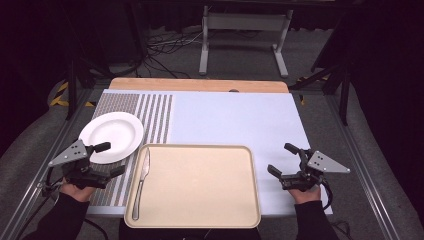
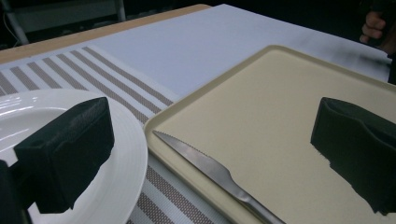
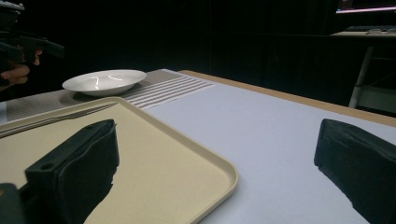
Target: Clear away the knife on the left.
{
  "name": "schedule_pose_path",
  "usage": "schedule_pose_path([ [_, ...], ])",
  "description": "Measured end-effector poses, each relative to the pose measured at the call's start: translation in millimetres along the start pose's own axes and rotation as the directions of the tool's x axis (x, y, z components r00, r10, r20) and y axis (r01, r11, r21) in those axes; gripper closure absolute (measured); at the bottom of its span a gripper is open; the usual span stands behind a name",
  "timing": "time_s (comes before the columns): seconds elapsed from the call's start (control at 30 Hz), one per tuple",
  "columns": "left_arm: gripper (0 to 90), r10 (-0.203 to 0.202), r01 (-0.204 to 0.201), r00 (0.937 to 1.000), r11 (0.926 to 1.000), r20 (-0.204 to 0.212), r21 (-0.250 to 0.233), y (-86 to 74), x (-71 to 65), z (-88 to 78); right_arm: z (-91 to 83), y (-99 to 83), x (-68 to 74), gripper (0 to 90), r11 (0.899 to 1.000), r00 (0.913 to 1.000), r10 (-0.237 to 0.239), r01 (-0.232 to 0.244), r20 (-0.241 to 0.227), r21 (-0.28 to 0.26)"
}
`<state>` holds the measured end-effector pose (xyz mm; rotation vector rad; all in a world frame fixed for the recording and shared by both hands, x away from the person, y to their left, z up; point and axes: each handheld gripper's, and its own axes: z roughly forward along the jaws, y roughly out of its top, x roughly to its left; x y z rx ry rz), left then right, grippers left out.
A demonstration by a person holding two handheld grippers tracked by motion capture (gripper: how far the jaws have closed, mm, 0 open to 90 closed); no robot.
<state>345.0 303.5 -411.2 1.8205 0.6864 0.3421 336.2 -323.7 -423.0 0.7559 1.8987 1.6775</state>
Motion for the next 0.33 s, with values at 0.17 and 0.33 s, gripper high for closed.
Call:
schedule_pose_path([
  [0.17, 0.5, -0.061, 0.060, 0.9981, 0.9931, -0.008, -0.101, -16.7, 6.1, -13.3, -0.5, 0.1, 0.3, 0.5, 1.000, 1.0000, 0.002, -0.002, 0.003, -0.005],
  [0.33, 0.5, -0.066, 0.064, 0.9977, 0.9919, -0.015, -0.110, -19.0, 6.2, -15.3, 0.0, 0.2, 0.4, 0.5, 1.000, 1.0000, -0.001, 0.001, 0.004, -0.004],
])
